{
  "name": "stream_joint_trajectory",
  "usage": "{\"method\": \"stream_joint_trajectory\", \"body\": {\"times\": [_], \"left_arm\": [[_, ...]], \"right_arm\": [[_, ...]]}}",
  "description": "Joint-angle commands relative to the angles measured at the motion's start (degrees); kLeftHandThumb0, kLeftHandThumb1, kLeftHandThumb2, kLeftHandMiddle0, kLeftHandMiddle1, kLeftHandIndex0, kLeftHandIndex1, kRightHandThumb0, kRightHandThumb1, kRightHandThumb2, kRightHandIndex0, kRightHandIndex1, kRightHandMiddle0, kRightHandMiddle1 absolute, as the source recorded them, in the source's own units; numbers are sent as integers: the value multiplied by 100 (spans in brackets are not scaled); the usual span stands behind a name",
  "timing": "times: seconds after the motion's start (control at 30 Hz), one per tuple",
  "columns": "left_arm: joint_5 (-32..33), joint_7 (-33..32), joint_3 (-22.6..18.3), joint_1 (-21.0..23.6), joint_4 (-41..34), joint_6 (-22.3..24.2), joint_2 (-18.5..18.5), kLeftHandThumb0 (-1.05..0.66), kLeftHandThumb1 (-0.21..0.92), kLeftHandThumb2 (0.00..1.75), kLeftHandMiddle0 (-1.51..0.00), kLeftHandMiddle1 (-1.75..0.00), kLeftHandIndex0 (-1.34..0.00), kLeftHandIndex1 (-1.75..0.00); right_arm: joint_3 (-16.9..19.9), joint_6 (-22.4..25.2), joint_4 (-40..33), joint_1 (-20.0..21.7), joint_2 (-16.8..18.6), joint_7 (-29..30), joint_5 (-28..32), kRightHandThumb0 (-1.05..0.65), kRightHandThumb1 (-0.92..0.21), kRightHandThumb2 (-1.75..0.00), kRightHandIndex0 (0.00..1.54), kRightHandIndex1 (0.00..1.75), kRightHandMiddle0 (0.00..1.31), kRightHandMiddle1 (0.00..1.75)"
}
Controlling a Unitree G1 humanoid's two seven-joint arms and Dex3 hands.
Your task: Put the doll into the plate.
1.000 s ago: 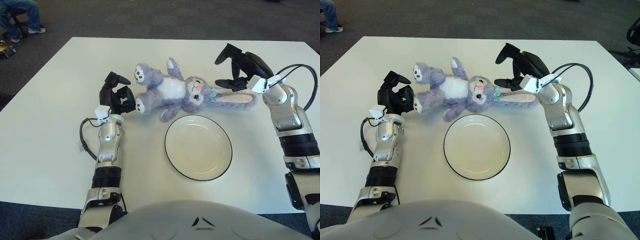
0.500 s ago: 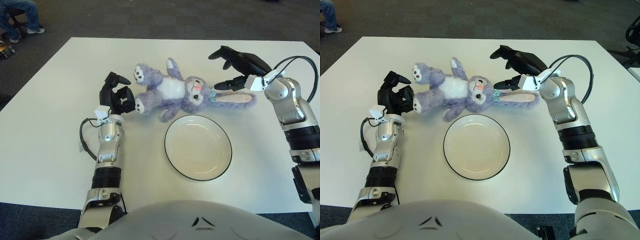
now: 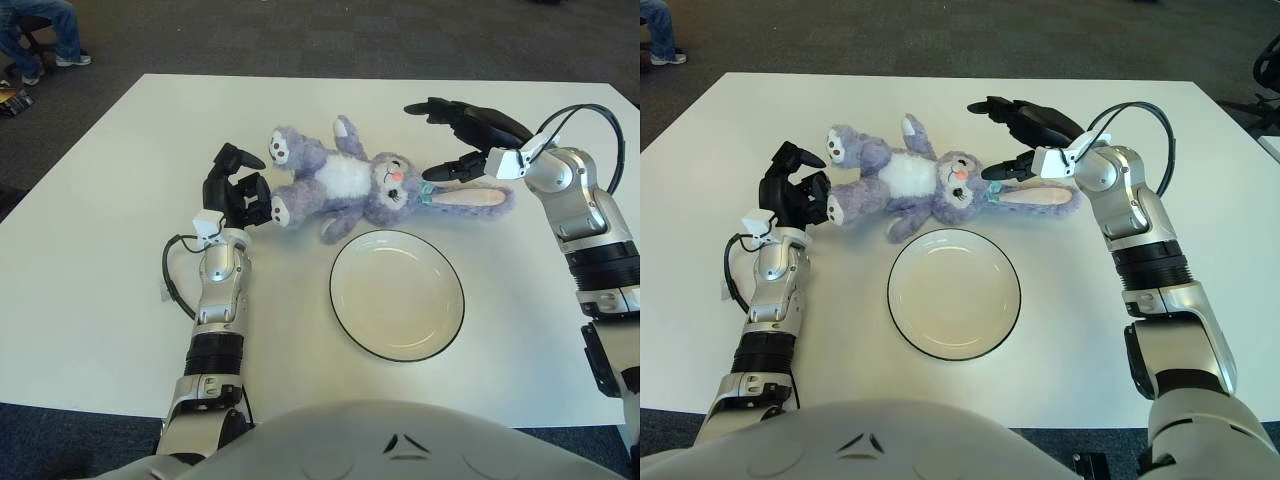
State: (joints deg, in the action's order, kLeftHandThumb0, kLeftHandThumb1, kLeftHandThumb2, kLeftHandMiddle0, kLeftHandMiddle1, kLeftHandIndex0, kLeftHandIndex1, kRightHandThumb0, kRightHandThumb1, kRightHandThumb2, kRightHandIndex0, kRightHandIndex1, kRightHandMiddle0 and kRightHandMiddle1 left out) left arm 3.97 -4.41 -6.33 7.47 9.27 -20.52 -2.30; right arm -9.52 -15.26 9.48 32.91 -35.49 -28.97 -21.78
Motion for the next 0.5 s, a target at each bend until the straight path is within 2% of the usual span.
{"method": "stream_joint_trajectory", "body": {"times": [0.0, 0.2, 0.23, 0.33, 0.47], "left_arm": [[-27, 5, 73, -300, 255, 46, -129, -46, 37, 124, -130, -175, -56, -175], [-89, -69, 96, -304, 253, 40, -150, -46, 37, 124, -130, -175, -57, -175], [-111, -89, 102, -305, 252, 44, -154, -47, 36, 126, -129, -175, -58, -175], [-153, -123, 115, -313, 238, 91, -157, -47, 34, 128, -128, -175, -59, -175], [-199, -164, 128, -319, 211, 157, -173, -48, 33, 129, -126, -175, -60, -175]], "right_arm": [[27, 112, -157, 134, 11, -177, 199, -105, -92, -45, 2, 41, 0, 21], [20, 127, -209, 109, 34, -282, 317, -105, -92, -40, 3, 39, 0, 26], [11, 91, -212, 98, 35, -283, 327, -105, -92, -38, 4, 58, 0, 32], [-26, 47, -278, 69, 39, -308, 325, -105, -92, -37, 3, 81, 0, 39], [-55, 79, -345, 67, 29, -364, 300, -105, -92, -38, 1, 88, 0, 43]]}}
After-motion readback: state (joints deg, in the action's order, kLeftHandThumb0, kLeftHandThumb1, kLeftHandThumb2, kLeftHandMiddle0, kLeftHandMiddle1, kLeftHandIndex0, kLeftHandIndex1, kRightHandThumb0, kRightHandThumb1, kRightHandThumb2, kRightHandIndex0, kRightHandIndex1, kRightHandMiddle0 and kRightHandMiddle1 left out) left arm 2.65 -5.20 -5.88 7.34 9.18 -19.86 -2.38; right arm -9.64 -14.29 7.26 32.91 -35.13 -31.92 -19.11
